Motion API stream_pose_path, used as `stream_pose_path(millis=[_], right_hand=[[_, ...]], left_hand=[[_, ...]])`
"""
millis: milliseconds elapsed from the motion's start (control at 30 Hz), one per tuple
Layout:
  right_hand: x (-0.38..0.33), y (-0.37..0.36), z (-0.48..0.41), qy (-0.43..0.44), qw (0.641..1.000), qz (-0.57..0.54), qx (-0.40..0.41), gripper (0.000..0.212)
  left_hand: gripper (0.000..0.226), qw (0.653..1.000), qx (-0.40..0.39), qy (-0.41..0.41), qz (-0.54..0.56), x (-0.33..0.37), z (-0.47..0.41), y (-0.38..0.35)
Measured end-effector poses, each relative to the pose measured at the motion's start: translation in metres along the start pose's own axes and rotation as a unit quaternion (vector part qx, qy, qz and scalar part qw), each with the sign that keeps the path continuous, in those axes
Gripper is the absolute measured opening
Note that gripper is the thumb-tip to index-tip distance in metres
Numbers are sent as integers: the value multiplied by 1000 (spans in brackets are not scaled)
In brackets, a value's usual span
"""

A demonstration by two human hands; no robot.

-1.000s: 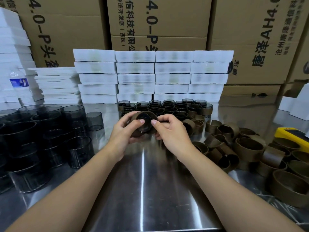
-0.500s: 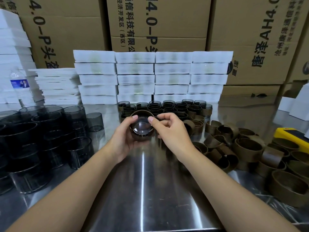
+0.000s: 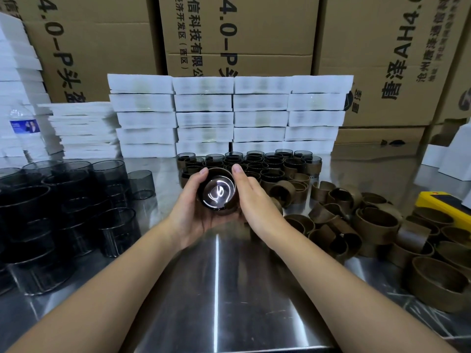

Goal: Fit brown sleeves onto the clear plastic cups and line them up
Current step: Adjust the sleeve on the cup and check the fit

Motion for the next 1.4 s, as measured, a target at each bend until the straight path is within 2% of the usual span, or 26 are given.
stream_pose_path(millis=[167,567,1100,1400], right_hand=[[2,0,-2,2,1000,-1,1,50],[4,1,-2,36,998,25,36,46],[9,-4,-7,6,999,-43,-3,40],[7,-11,-3,-22,993,-87,-71,39]], left_hand=[[53,999,17,-10,-29,2,2,-5],[68,993,62,24,-94,1,6,-6],[35,978,136,96,-125,-1,7,10],[32,969,172,128,-124,-1,7,19]])
Point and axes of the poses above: each hand's wrist, its own z-axis away from the middle knuckle, its own y-axis out of the back of the hand, x = y × z, the point moved 7 cm from there along -z, towards the middle knuckle, and after that the axes turned 1 degree about -z, right-handed, at the moved point
